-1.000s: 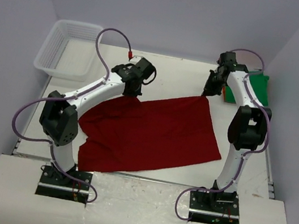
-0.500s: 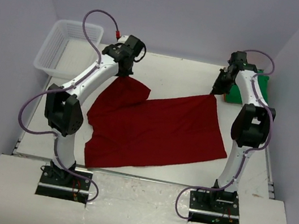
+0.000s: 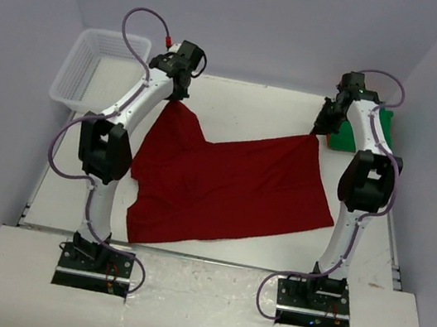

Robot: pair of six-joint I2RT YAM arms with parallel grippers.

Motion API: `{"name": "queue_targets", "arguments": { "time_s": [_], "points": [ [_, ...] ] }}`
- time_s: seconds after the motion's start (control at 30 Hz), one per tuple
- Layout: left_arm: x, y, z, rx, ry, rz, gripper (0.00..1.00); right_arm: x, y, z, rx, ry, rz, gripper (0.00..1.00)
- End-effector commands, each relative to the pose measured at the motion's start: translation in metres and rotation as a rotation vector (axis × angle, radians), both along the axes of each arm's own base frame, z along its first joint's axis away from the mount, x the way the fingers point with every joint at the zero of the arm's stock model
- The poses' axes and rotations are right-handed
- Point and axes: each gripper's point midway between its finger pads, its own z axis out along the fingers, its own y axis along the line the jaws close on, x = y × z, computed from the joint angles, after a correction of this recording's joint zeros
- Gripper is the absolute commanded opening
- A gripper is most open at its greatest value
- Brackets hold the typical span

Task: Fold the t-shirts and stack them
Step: Grap the side of the flattened tshirt furthest away from the robot with both arms

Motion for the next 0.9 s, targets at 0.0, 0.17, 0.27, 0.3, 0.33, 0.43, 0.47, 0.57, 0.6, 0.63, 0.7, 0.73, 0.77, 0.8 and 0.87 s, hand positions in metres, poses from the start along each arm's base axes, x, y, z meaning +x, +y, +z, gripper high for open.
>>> {"name": "queue_targets", "arguments": {
  "time_s": [0.0, 0.17, 0.27, 0.3, 0.33, 0.43, 0.47, 0.57, 0.6, 0.63, 0.7, 0.73, 0.77, 0.8, 0.87],
  "points": [
    [0.025, 0.019, 0.027, 0.003, -0.077, -0.008, 0.0, 0.013, -0.016, 0.017, -0.009, -0.06, -0.01, 0.0],
    [0.045, 0.029, 0.033, 0.003, -0.102, -0.016, 0.0, 0.016, -0.024, 0.016, -0.005, -0.061, -0.028, 0.0],
    [0.06, 0.024, 0.037, -0.005, -0.125, -0.066, 0.0, 0.019, -0.027, 0.013, -0.004, -0.06, -0.034, 0.0],
    [0.063, 0.023, 0.037, 0.003, -0.128, -0.088, 0.0, 0.021, -0.028, 0.015, -0.003, -0.066, -0.034, 0.0],
    [0.067, 0.019, 0.041, -0.009, -0.145, -0.104, 0.0, 0.022, -0.029, 0.012, -0.004, -0.061, -0.037, 0.0],
    [0.075, 0.015, 0.037, -0.008, -0.147, -0.139, 0.0, 0.024, -0.031, 0.009, -0.011, -0.058, -0.038, 0.0],
    [0.079, 0.013, 0.038, -0.008, -0.159, -0.146, 0.0, 0.024, -0.031, 0.009, -0.015, -0.059, -0.039, 0.0],
    [0.086, 0.012, 0.036, 0.006, -0.166, -0.167, 0.0, 0.025, -0.032, 0.006, -0.015, -0.055, -0.039, 0.0],
    [0.089, 0.012, 0.041, 0.004, -0.18, -0.173, 0.0, 0.025, -0.033, 0.006, -0.017, -0.056, -0.039, 0.0],
    [0.092, 0.011, 0.038, 0.003, -0.177, -0.183, 0.0, 0.025, -0.032, 0.006, -0.018, -0.056, -0.039, 0.0],
    [0.095, 0.012, 0.04, 0.001, -0.186, -0.189, 0.0, 0.026, -0.032, 0.007, -0.017, -0.065, -0.039, 0.0],
    [0.096, 0.01, 0.038, -0.003, -0.186, -0.197, 0.0, 0.025, -0.033, 0.006, -0.018, -0.067, -0.041, 0.0],
    [0.097, 0.011, 0.038, -0.008, -0.187, -0.199, 0.0, 0.025, -0.032, 0.007, -0.02, -0.071, -0.044, 0.0],
    [0.097, 0.011, 0.039, -0.009, -0.187, -0.2, 0.0, 0.025, -0.034, 0.008, -0.023, -0.072, -0.047, 0.0],
    [0.094, 0.011, 0.04, -0.014, -0.186, -0.197, 0.0, 0.025, -0.033, 0.01, -0.025, -0.077, -0.048, 0.0]
  ]
}}
